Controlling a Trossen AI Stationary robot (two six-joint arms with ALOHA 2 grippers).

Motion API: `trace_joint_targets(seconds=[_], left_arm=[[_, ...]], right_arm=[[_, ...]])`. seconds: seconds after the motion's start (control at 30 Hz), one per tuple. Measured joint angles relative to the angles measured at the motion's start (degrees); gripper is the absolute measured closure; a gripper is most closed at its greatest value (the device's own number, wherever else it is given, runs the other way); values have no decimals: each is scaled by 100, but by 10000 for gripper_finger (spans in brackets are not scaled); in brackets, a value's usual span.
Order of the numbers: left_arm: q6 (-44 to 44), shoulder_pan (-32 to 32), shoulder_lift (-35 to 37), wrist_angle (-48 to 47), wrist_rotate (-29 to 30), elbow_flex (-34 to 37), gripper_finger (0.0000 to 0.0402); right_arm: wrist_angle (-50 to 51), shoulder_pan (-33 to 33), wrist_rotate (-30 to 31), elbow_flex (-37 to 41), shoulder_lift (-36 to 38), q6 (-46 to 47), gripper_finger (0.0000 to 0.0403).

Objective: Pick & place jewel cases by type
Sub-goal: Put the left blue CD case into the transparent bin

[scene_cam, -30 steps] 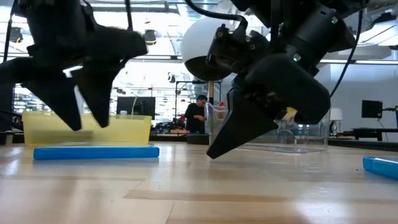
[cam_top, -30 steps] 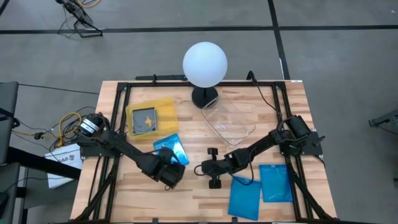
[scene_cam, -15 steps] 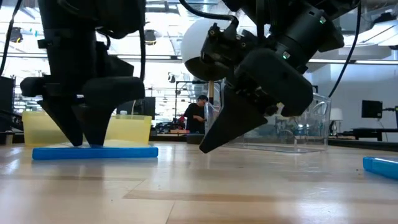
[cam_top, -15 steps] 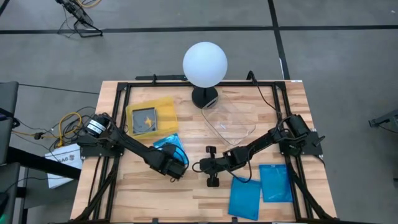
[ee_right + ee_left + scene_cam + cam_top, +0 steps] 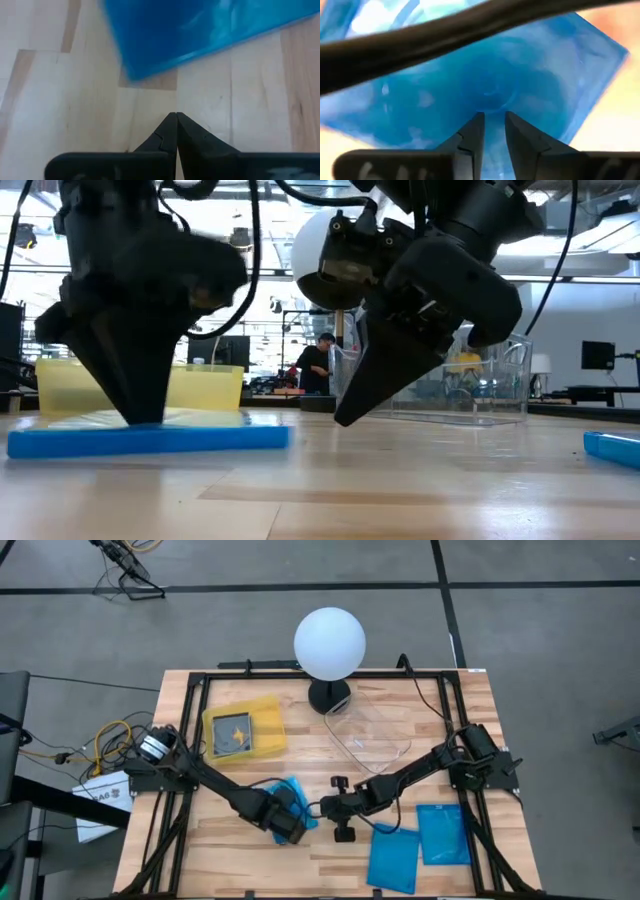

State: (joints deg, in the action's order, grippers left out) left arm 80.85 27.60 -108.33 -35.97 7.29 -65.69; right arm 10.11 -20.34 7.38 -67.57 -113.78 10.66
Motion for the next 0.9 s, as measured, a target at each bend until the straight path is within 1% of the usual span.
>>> trace_joint_targets(seconds=[0.13,0.27,0.33,0.4,0.47,0.53,0.67,0.73,0.8,0.9], left_arm=[[6,123,-8,538,-38,4,357],[120,272,-24,751,74,-21,378],[217,358,-19,261,298,-215,392],[425,452,-14,-604,641,-509,399],[657,549,4,-1320,748,-895,398],[954,673,55,-1853,752,-1255,400],[1808,1004,45,-2646,660,-1611,401],[2339,1163,65,-2870,433,-1659,401],[2791,1306,29,-3184,189,-1651,401],[3252,1422,22,-3399,156,-1557,401]], right_arm=[[226,3,-29,-51,0,-4,403],[574,71,-324,-51,0,-13,403],[688,113,-384,-64,0,-20,403],[734,170,-461,-67,0,-61,403],[756,222,-558,-70,0,-91,403],[758,281,-662,-70,2,-205,403],[672,357,-742,-60,2,-459,403],[548,391,-800,-46,2,-643,403],[362,418,-728,-46,-9,-810,403],[231,431,-702,-46,-9,-908,403]])
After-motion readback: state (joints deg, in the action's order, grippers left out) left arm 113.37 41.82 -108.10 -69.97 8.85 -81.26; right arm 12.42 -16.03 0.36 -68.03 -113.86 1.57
